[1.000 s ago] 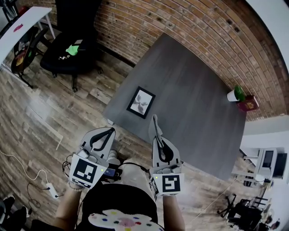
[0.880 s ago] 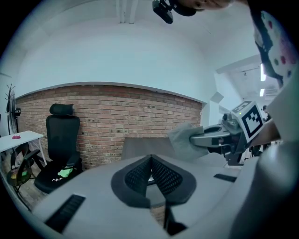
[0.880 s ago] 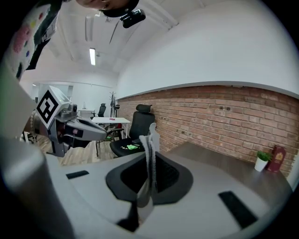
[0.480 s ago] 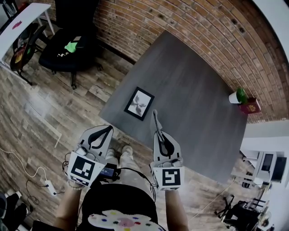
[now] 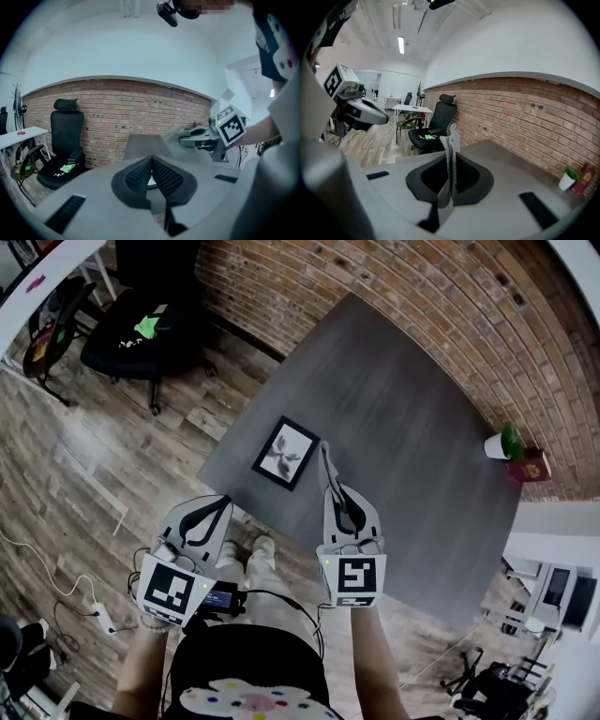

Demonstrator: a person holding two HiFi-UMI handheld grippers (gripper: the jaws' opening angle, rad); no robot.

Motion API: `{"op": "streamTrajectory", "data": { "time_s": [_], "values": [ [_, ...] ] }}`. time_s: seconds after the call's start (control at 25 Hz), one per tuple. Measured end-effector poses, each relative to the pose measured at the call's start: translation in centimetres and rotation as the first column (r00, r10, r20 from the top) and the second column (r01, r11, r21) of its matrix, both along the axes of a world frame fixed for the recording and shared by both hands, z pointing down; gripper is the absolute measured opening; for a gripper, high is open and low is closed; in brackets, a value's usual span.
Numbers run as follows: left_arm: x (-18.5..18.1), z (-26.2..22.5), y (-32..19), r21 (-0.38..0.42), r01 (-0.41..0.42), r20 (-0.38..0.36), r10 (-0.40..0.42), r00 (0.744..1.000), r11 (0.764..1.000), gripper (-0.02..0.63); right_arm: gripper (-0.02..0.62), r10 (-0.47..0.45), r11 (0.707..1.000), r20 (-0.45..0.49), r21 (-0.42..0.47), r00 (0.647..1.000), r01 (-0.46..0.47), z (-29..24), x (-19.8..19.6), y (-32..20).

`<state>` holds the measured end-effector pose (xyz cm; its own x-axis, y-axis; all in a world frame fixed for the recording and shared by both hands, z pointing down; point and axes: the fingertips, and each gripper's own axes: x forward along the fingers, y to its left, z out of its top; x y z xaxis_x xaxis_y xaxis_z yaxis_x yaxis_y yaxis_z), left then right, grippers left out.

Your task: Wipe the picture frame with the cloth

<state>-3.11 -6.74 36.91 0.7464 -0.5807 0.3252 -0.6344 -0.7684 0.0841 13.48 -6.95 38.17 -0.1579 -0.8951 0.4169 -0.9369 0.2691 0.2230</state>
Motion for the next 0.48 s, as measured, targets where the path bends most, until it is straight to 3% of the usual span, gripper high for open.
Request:
{"op": "streamTrajectory", "data": {
  "time_s": [0.48],
  "values": [
    [0.0, 1.3, -0.6, -0.011, 0.059, 0.02, -0.059, 0.998, 0.998, 0.009, 0.015, -0.018, 0.996, -0.151, -0.089, 0.988, 0.005, 7.8, 3.9, -5.3]
  ]
}}
